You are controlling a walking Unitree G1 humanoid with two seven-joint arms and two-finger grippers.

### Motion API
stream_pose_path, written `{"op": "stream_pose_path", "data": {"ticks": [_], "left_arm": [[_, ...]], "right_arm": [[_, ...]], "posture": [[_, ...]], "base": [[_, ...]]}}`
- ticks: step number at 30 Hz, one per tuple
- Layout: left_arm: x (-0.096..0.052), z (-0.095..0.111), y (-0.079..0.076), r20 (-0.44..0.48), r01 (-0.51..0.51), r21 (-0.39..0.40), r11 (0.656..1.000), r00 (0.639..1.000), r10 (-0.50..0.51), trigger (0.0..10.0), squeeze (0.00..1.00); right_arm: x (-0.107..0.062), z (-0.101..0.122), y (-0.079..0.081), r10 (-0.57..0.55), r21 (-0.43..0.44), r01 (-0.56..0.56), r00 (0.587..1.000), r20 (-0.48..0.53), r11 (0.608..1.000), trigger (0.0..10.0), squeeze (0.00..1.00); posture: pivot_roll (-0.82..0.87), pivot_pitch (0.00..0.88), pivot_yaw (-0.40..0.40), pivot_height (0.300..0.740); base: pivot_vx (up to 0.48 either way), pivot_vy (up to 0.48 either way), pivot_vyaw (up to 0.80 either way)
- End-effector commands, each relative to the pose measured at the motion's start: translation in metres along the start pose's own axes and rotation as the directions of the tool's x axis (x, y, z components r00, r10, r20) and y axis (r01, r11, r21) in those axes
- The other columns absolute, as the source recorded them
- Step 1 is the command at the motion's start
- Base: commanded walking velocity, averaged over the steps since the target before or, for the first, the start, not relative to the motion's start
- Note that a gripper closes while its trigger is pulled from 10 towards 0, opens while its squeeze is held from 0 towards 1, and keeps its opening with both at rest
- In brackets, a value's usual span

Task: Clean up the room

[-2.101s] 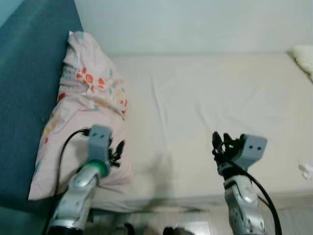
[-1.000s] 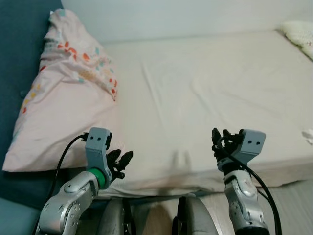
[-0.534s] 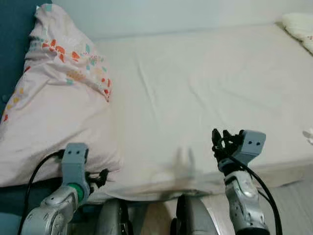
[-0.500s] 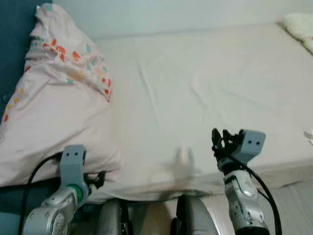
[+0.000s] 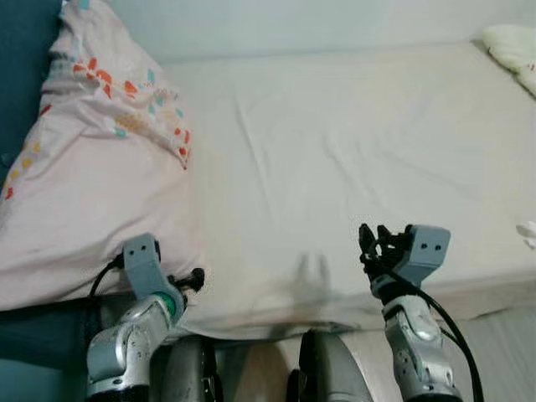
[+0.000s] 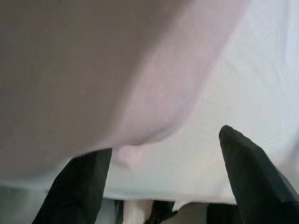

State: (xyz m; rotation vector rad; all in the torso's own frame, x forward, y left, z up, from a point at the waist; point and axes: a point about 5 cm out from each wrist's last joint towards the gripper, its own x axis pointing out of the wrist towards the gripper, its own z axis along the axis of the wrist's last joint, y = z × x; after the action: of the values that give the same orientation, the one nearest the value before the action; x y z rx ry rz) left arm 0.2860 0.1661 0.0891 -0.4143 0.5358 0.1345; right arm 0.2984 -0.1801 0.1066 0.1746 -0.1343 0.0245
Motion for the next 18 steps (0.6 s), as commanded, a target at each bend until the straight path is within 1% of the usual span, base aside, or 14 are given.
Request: {"op": "stream_pose_path", "data": {"ticks": [1,2,3,4,5,6,7,8,10,13,14,15,16,18], "left_arm": [[0.003,0.011,0.011,0.215,-0.153,0.226,0.962,0.971,0.104,10.0,0.0],[0.002,0.016,0.012,0.31,-0.216,0.305,0.928,0.943,0.118,10.0,0.0],[0.002,0.016,0.012,0.31,-0.216,0.305,0.928,0.943,0.118,10.0,0.0],[0.003,0.018,0.015,0.394,-0.306,0.324,0.895,0.904,0.166,10.0,0.0],[0.004,0.016,0.016,0.405,-0.344,0.321,0.883,0.892,0.2,10.0,0.0],[0.004,0.016,0.016,0.405,-0.344,0.321,0.883,0.892,0.2,10.0,0.0],[0.005,0.015,0.015,0.428,-0.388,0.323,0.863,0.873,0.233,10.0,0.0],[0.006,0.015,0.013,0.436,-0.398,0.324,0.858,0.868,0.238,10.0,0.0],[0.006,0.015,0.012,0.44,-0.401,0.325,0.856,0.866,0.238,10.0,0.0],[0.018,0.005,-0.001,0.391,-0.342,0.333,0.879,0.898,0.201,10.0,0.0],[0.018,0.005,-0.001,0.391,-0.342,0.333,0.879,0.898,0.201,10.0,0.0],[0.022,0.001,-0.006,0.358,-0.315,0.324,0.892,0.914,0.193,10.0,0.0],[0.022,0.001,-0.006,0.358,-0.315,0.324,0.892,0.914,0.193,10.0,0.0],[0.026,-0.003,-0.011,0.327,-0.286,0.322,0.903,0.928,0.177,10.0,0.0]], "right_arm": [[-0.004,-0.003,-0.002,0.0,0.003,0.0,1.0,-0.022,1.0,10.0,0.0],[-0.004,-0.003,-0.002,0.002,0.002,-0.002,1.0,-0.023,1.0,10.0,0.0],[-0.004,-0.003,-0.002,0.002,0.002,-0.002,1.0,-0.023,1.0,10.0,0.0],[-0.003,-0.002,-0.002,0.004,0.002,-0.003,1.0,-0.022,1.0,10.0,0.0],[-0.002,-0.001,-0.001,0.006,0.003,-0.006,1.0,-0.021,1.0,10.0,0.0],[-0.002,-0.001,-0.001,0.006,0.003,-0.006,1.0,-0.021,1.0,10.0,0.0],[-0.001,-0.001,0.0,0.01,0.003,-0.01,1.0,-0.02,1.0,10.0,0.0],[-0.001,0.0,0.0,0.011,0.003,-0.011,1.0,-0.02,1.0,10.0,0.0],[-0.001,0.0,0.0,0.011,0.003,-0.011,1.0,-0.02,1.0,10.0,0.0],[-0.001,-0.001,0.002,0.019,0.005,-0.019,1.0,-0.024,1.0,10.0,0.0],[-0.001,-0.001,0.002,0.019,0.005,-0.019,1.0,-0.024,1.0,10.0,0.0],[0.0,-0.001,0.002,0.02,0.005,-0.02,1.0,-0.024,1.0,10.0,0.0],[0.0,-0.001,0.002,0.02,0.005,-0.02,1.0,-0.024,1.0,10.0,0.0],[0.0,0.0,0.002,0.02,0.006,-0.02,1.0,-0.023,1.0,10.0,0.0]], "posture": [[-0.03,0.204,0.016,0.626],[-0.03,0.204,0.016,0.626],[-0.03,0.204,0.016,0.626],[-0.03,0.204,0.016,0.626],[-0.04,0.204,0.01,0.626],[-0.04,0.204,0.01,0.626],[-0.04,0.206,0.005,0.626],[-0.04,0.206,0.005,0.626],[-0.04,0.206,0.005,0.626],[-0.04,0.21,-0.002,0.626],[-0.04,0.21,-0.002,0.626],[-0.04,0.211,-0.004,0.626],[-0.04,0.211,-0.004,0.626],[-0.04,0.211,-0.004,0.626]], "base": [[0.0,0.0,0.0],[0.0,0.0,0.0],[0.0,0.0,0.0],[0.0,0.0,0.0],[0.0,0.0,0.0],[0.0,0.0,0.0],[0.0,0.0,0.0],[0.0,0.0,0.0],[0.0,0.0,0.0],[0.0,0.0,0.0],[0.0,0.0,0.0],[0.0,0.0,0.0],[0.0,0.0,0.0],[0.0,0.0,0.0]]}}
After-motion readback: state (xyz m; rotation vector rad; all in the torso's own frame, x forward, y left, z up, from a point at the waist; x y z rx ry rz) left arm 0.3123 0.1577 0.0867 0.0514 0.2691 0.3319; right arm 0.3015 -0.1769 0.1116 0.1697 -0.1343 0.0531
